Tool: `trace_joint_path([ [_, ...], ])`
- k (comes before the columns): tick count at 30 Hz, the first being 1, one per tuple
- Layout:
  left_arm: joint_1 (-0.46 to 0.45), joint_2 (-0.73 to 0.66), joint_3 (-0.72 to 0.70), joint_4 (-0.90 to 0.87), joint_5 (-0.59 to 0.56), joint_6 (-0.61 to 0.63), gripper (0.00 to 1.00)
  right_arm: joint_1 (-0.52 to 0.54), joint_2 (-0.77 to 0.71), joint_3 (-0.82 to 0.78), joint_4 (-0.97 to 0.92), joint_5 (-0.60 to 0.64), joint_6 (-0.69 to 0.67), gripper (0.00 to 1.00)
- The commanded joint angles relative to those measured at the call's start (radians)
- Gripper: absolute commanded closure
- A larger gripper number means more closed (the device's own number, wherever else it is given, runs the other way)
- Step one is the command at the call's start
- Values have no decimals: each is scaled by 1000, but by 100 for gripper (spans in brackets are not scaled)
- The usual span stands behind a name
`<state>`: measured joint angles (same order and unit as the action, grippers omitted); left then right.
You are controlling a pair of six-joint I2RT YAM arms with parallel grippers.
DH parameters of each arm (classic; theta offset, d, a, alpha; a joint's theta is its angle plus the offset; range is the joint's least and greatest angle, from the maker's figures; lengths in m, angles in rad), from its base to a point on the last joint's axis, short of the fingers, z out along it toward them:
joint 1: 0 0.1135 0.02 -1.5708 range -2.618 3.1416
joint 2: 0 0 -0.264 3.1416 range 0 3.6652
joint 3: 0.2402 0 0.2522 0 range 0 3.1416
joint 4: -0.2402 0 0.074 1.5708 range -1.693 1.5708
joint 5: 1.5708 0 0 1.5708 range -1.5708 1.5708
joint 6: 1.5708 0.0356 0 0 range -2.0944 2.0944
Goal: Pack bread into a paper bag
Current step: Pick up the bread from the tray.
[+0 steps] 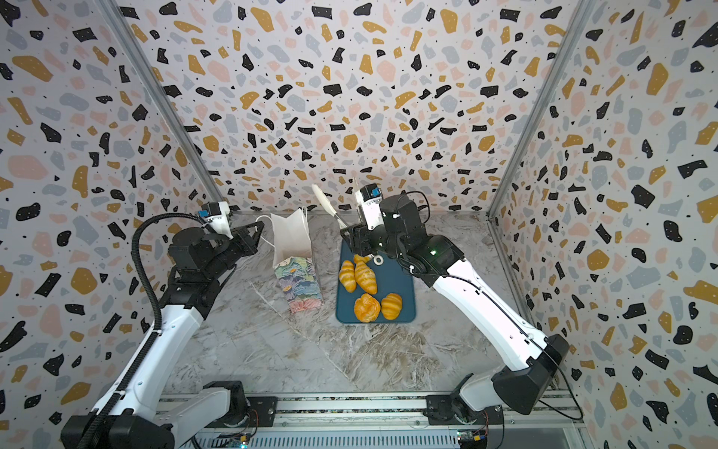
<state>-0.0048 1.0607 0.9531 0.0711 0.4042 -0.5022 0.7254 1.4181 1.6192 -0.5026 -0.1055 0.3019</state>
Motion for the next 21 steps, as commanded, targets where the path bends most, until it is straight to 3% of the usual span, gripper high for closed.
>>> trace_joint_path([
  [1, 3, -18, -14, 2, -29, 52, 100, -12, -28, -15, -29, 18, -3, 35],
  [21, 3, -24, -40, -49, -79, 79, 100, -19, 34, -49, -262, 106, -80, 35],
])
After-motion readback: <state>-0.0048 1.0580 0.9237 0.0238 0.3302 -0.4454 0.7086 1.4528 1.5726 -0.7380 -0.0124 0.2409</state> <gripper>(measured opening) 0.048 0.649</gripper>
